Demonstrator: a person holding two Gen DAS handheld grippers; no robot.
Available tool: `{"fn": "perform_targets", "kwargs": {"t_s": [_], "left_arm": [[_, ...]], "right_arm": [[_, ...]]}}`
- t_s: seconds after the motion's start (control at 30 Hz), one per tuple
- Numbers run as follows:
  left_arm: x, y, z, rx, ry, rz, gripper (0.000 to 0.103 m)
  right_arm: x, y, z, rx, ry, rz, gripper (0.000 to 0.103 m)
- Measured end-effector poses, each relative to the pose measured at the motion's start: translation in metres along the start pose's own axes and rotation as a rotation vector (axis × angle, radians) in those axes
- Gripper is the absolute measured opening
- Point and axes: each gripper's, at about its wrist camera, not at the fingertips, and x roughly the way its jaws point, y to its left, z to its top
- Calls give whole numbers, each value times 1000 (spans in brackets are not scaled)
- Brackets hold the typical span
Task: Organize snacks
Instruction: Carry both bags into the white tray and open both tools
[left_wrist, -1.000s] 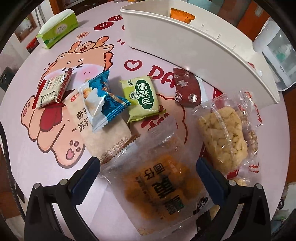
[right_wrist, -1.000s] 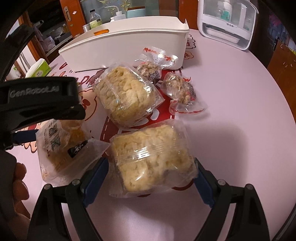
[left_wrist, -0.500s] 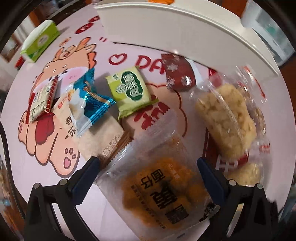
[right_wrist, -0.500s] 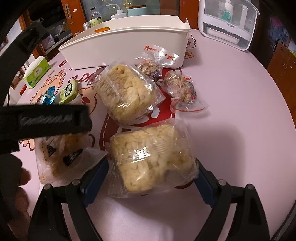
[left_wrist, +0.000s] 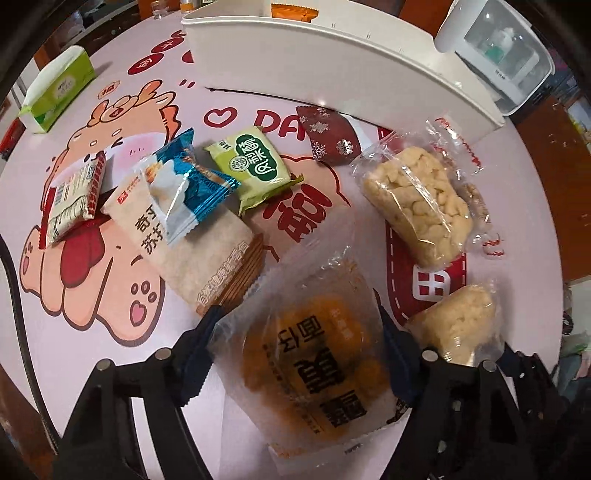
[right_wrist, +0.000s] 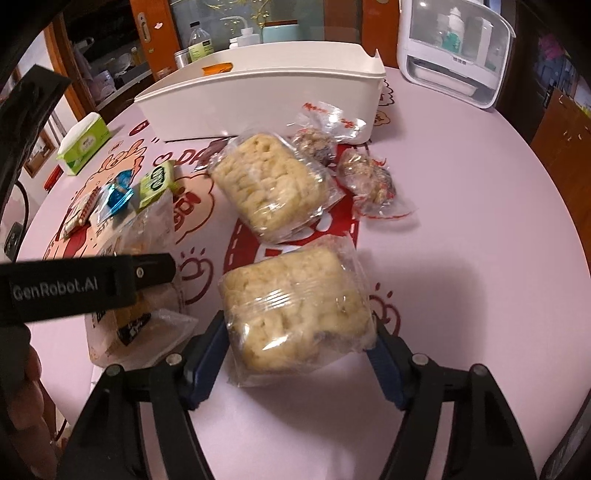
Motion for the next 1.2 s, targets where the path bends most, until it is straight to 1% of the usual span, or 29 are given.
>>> {"fn": "perform_targets", "kwargs": {"t_s": [0.2,0.43,0.5,0.6,0.73,0.87,0.93,1.0,1.07,1.13,1.2], "left_arm": [[-17,23,-9,-11,-5,-52,76],[-73,36,-4,20,-105,-115,76],[-93,39,2,29,-146,-128,76],[-112,34,19,42,-201,-131,76],[-146,29,51,78,-310,-92,76],[-183,33,83,84,-394,-56,76],[-203,30,97,97,-451,-24,76],[-223,27,108,114,-512,14,77],[-239,24,122,123,-546,29,77],[-251,21,135,125,-568,33,77],[-260,14,149,138,-601,56,77]], "right_arm": [[-16,6,-1,-1,-35,-16,71],[-46,10,15,-6,-103,-13,71],[-57,15,25,-20,-132,-13,71],[-75,21,43,-46,-181,-20,71],[-102,24,76,-64,-259,-26,71],[-130,21,119,-63,-330,-67,71],[-144,20,140,-62,-368,-83,71],[-156,20,155,-66,-401,-97,71],[-166,18,172,-62,-430,-118,71],[-171,17,187,-49,-441,-126,71],[-171,15,203,-38,-437,-125,71]]}}
